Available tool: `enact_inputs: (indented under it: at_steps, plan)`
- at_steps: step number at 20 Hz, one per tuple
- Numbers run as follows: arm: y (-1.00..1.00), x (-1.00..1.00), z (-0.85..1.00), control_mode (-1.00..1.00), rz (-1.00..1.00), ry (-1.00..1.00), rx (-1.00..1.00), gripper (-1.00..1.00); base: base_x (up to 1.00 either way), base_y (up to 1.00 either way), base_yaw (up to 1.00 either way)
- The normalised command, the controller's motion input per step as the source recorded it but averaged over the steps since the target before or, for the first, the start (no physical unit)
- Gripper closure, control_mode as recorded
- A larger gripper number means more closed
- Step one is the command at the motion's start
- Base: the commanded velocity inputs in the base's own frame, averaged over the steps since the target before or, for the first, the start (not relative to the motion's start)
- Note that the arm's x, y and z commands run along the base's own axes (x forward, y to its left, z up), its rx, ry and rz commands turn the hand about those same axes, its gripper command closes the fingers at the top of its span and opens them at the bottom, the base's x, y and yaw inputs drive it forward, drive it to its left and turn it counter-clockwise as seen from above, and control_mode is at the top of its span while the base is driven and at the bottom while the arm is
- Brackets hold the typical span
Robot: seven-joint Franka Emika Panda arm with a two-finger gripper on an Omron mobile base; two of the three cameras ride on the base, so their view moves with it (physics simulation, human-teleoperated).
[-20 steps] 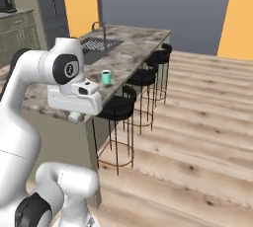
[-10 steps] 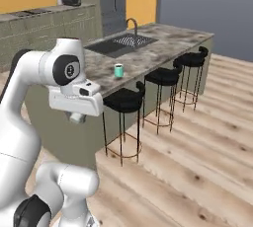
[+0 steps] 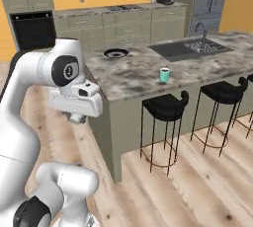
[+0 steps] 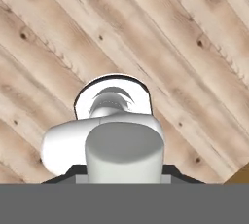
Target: Pick up the marshmallow and place it in the cup of hot chocolate on the dining counter.
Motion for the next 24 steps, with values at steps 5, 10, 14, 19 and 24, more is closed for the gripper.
enact_inputs:
  at_steps: [5,10,14,19,24]
  plan:
    - [0.0,0.0,0.0,1.0,0.0,0.0,0.0,1.0,0.0,-1.0,0.59]
    - [0.0,0.0,0.0,1.0,0.0,0.0,0.0,1.0,0.03,-1.0,0.35]
    - [0.0,0.0,0.0,1.0,0.0,0.0,0.0,1.0,0.27,-1.0,0.26]
    - [0.0,0.0,0.0,1.0,0.0,0.0,0.0,1.0,0.57,-1.0,0.25]
    - [0.0,0.0,0.0,1.0,0.0,0.0,0.0,1.0,0.82,-0.8,0.28]
